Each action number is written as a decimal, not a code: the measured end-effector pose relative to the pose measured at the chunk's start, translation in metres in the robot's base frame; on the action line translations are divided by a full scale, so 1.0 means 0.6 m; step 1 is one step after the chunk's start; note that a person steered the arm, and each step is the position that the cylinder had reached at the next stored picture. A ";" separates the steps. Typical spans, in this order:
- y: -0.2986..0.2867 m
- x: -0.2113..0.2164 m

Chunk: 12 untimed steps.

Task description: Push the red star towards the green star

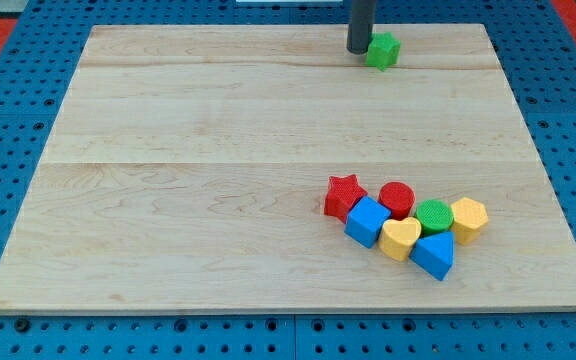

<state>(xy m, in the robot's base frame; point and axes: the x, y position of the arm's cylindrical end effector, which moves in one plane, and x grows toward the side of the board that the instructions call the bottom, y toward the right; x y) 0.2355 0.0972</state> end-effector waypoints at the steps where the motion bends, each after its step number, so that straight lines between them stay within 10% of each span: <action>1: -0.048 0.026; 8: -0.162 0.508; 12: -0.070 0.372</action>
<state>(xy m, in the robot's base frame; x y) 0.4588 0.0552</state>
